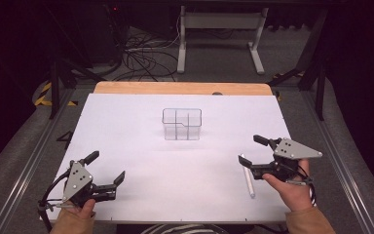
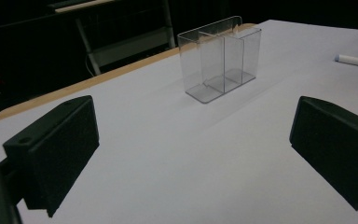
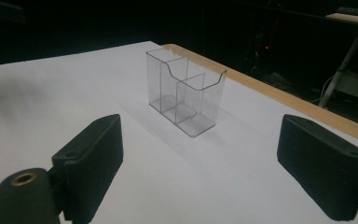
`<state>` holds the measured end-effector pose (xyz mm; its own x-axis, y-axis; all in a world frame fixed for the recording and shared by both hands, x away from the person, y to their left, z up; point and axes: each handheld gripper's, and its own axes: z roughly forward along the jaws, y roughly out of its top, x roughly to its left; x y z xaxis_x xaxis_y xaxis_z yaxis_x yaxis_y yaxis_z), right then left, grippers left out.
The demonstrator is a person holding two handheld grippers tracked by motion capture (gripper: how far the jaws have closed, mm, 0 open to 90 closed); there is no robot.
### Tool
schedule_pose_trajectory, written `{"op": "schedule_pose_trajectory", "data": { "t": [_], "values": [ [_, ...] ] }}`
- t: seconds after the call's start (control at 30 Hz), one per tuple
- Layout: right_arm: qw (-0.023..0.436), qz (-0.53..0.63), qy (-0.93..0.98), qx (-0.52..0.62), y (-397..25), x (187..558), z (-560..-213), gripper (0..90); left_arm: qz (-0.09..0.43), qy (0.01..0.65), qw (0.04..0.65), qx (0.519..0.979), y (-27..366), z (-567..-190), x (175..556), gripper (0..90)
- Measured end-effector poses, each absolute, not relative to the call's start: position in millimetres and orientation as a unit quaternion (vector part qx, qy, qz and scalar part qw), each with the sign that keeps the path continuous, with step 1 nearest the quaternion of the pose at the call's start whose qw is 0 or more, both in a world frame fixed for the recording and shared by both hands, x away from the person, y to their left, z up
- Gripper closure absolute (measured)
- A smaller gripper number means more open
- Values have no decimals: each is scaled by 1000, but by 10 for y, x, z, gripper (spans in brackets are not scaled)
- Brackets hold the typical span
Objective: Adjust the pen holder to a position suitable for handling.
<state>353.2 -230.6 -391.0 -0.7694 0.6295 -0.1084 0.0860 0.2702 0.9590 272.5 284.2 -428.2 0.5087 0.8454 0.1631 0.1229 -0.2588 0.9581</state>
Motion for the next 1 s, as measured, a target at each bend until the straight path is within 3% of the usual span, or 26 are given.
{"op": "schedule_pose_trajectory", "data": {
  "t": [0.2, 0.43, 1.0],
  "values": [
    [245, 550, 766, 223, -2249, 3570, -3857, 154, 358, 342, 501, 709, 2841, -4287, 2733, 20],
    [229, 513, 807, 182, -2090, 3683, -3677, 333, 355, 347, 504, 706, 2849, -4292, 2733, 21],
    [189, 434, 871, 131, -1556, 4221, -3486, 369, 356, 350, 503, 705, 2868, -4297, 2730, 22]
  ]
}}
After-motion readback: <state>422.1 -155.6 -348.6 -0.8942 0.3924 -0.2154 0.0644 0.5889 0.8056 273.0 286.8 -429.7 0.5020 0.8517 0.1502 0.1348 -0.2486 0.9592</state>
